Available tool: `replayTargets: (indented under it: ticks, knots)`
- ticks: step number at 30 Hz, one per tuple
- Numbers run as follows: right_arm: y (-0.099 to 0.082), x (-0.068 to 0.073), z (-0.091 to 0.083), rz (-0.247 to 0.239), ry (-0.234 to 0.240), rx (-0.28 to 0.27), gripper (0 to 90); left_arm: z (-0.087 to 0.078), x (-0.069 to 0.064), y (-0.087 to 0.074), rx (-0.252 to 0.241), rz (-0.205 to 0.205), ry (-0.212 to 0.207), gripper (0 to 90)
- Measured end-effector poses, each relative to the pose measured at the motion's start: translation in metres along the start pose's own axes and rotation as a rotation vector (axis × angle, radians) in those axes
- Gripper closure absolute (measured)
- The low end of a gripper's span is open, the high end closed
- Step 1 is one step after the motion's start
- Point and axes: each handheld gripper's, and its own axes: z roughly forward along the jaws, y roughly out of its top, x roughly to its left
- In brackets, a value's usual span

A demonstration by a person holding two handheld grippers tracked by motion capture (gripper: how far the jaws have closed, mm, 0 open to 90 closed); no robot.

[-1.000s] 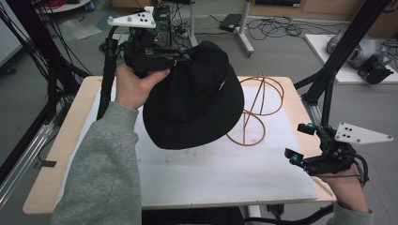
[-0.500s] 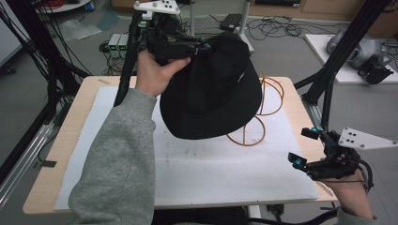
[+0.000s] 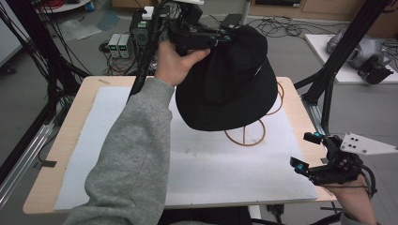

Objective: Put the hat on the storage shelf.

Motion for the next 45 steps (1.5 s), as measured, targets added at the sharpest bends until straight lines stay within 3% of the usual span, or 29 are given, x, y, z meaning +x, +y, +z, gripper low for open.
replayTargets:
  ticks: [8, 30, 45]
  knots:
    - [-0.001, 0.005, -0.002, -0.008, 0.005, 0.002, 1.9, 0.023, 0.009, -0.001, -0.013, 0.032, 0.006, 88.1]
    - [-0.009, 0.001, -0.010, 0.013, -0.017, 0.011, 1.9, 0.097, 0.026, -0.002, 0.050, 0.005, -0.055, 88.1]
    - [-0.013, -0.002, -0.016, 0.029, -0.036, 0.013, 1.9, 0.138, 0.037, -0.017, 0.114, -0.004, -0.052, 88.0]
